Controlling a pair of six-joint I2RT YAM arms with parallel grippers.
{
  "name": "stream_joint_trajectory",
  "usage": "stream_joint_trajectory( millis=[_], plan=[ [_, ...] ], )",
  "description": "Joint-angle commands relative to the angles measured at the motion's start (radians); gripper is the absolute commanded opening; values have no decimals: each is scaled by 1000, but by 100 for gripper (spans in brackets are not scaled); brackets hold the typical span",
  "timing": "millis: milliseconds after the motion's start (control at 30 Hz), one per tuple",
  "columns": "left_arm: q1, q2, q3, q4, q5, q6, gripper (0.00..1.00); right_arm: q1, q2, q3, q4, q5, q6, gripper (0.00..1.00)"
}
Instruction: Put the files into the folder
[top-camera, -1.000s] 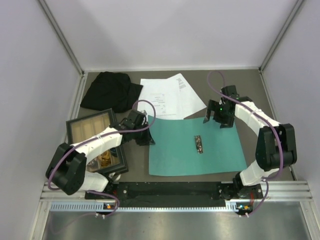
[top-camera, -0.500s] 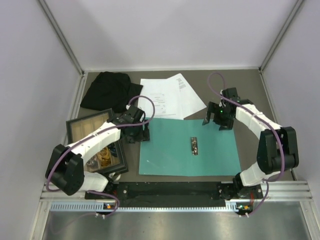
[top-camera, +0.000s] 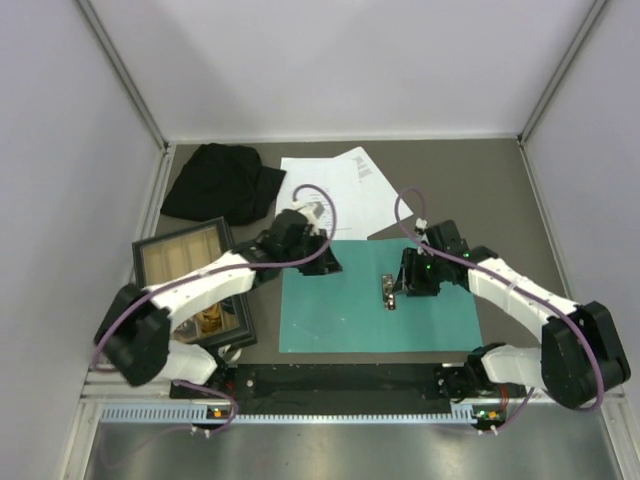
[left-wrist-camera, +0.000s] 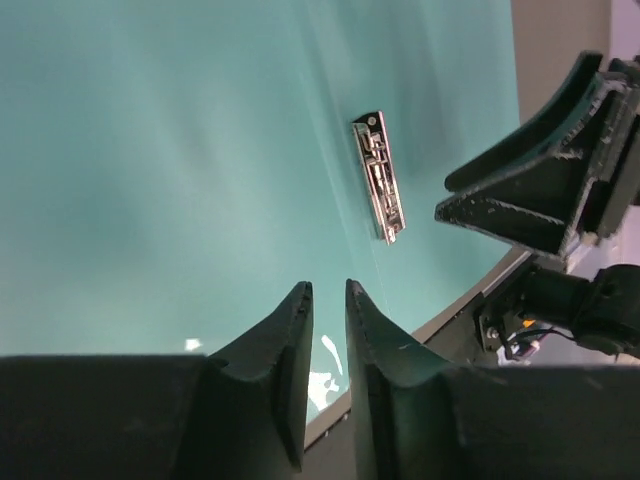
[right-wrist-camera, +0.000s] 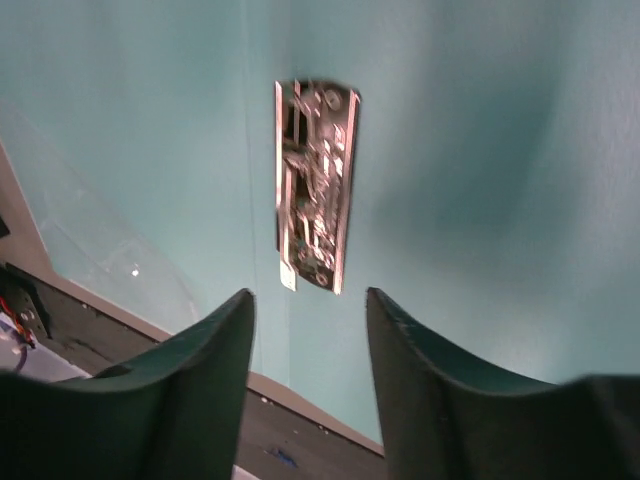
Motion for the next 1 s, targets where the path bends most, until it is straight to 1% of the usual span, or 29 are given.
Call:
stream_joint_trajectory(
  millis=[0, 33, 67, 100, 133, 167, 200, 267, 300, 367, 467, 500, 567, 633, 667, 733, 933, 967],
  plan=[
    [-103, 209, 89, 268, -2, -3, 22, -2, -98, -89, 118, -32, 64, 41],
    [-109, 245, 97, 299, 9, -17, 20, -4, -111, -110, 118, -29, 68, 41],
    [-109, 278, 103, 339, 24, -35, 21, -2, -117, -119, 121, -23, 73, 41],
    [-109, 339, 127, 362, 35, -84, 22, -4, -123, -130, 124, -23, 81, 41],
    [-117, 366, 141, 353, 13, -110, 33, -5, -134, -149, 130, -23, 93, 41],
    [-126, 387, 156, 327, -29, -139, 41, -4, -140, -158, 139, -21, 99, 42],
    [-137, 419, 190, 269, -140, -179, 46, -2, -149, -169, 145, -20, 105, 43],
    [-180, 447, 219, 235, -219, -201, 48, -2, -186, -201, 162, -14, 119, 43],
    [-190, 478, 242, 230, -238, -213, 47, -2, -203, -211, 162, -6, 125, 43],
    [-220, 510, 270, 206, -277, -232, 37, -4, -232, -224, 150, 32, 139, 42],
    [-252, 564, 314, 174, -322, -255, 35, -4, -235, -219, 116, 46, 150, 40],
    [-259, 581, 333, 172, -340, -264, 26, -2, -237, -221, 122, 37, 153, 39],
    [-281, 601, 359, 131, -395, -272, 21, -5, -247, -227, 119, 34, 159, 37],
    [-302, 634, 414, 99, -428, -262, 18, -2, -278, -235, 115, 38, 154, 36],
    [-309, 644, 435, 51, -469, -258, 17, -4, -289, -235, 110, 43, 150, 36],
    [-324, 677, 486, 25, -485, -252, 16, -4, -304, -227, 87, 52, 136, 36],
    [-356, 716, 522, -12, -511, -265, 16, -4, -306, -247, 108, 32, 131, 36],
    [-358, 711, 520, -15, -517, -259, 17, -2, -306, -251, 117, 25, 133, 36]
  ],
)
